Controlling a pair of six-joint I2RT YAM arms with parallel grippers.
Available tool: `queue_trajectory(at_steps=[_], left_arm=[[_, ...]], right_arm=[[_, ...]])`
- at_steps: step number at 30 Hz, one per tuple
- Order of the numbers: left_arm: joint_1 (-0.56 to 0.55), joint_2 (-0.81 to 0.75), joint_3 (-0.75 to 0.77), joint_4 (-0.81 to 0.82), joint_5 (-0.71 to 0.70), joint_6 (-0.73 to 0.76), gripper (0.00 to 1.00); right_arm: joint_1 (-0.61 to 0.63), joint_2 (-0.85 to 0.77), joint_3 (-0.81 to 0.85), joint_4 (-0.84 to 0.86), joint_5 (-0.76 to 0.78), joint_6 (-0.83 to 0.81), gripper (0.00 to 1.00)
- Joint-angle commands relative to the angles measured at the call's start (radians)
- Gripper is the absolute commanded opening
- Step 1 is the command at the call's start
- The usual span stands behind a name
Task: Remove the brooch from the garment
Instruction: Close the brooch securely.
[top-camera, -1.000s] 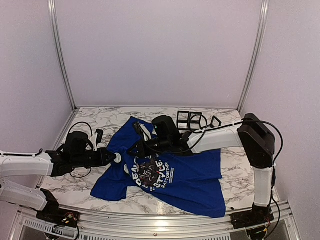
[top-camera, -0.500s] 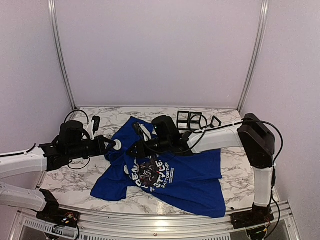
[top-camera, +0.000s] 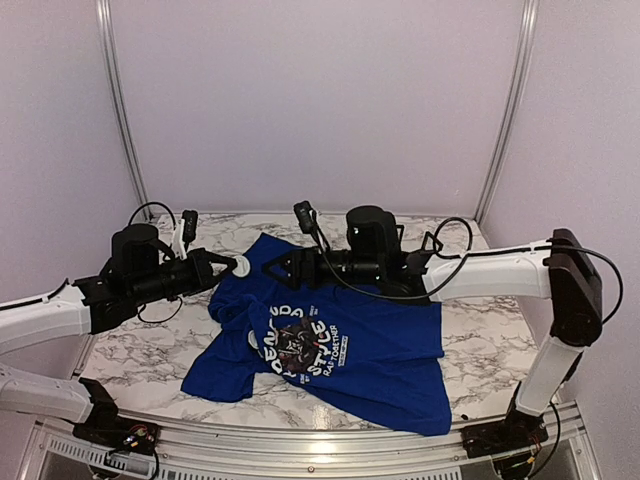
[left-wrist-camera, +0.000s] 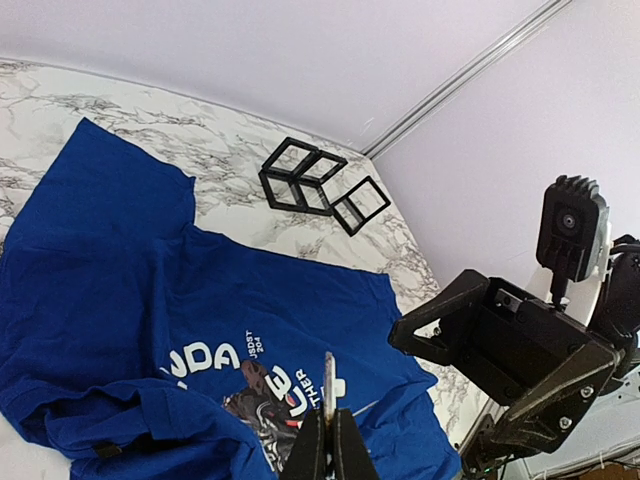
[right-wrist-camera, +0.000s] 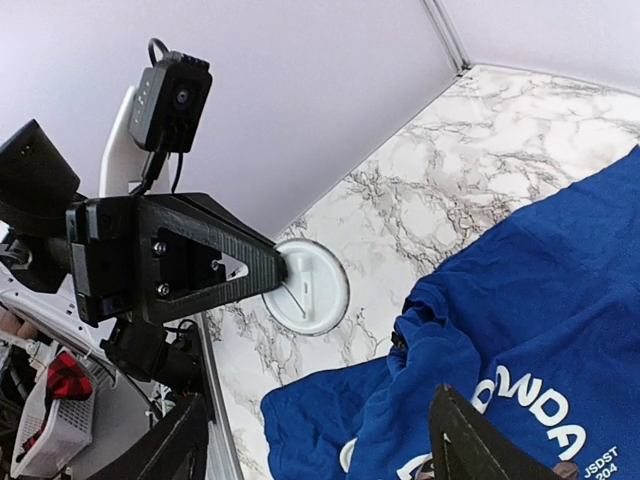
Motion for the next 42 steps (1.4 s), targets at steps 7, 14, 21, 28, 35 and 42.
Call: queue_trajectory(at_steps=[7, 14, 21, 28, 35, 42], left_arm=[[0.004, 0.098, 0.039, 0.406, 0.16, -0.171, 0.0], [0.001, 0.169, 0.058, 0.575, 0.25, -0.213, 0.0], [-0.005, 0.208, 0.061, 0.702, 0.287, -0.229, 0.0], [-0.02, 0.223, 0.077, 0.727, 0.294, -0.202, 0.0], [-0.036, 0.223, 0.096, 0.709, 0.295, -0.177, 0.0], [-0.048, 0.218, 0.093, 0.695, 0.284, -0.167, 0.0]], right_arm=[[-0.076, -0.097, -0.095, 0.239, -0.073, 0.071, 0.76], [-0.095, -0.106, -0.063, 0.29, -0.123, 0.116, 0.71], [-0.099, -0.088, -0.02, 0.323, -0.17, 0.152, 0.65], [-0.098, -0.074, 0.002, 0.363, -0.202, 0.187, 0.55], [-0.084, -0.06, 0.018, 0.352, -0.205, 0.17, 0.49], [-0.067, -0.06, 0.033, 0.331, -0.193, 0.144, 0.42]])
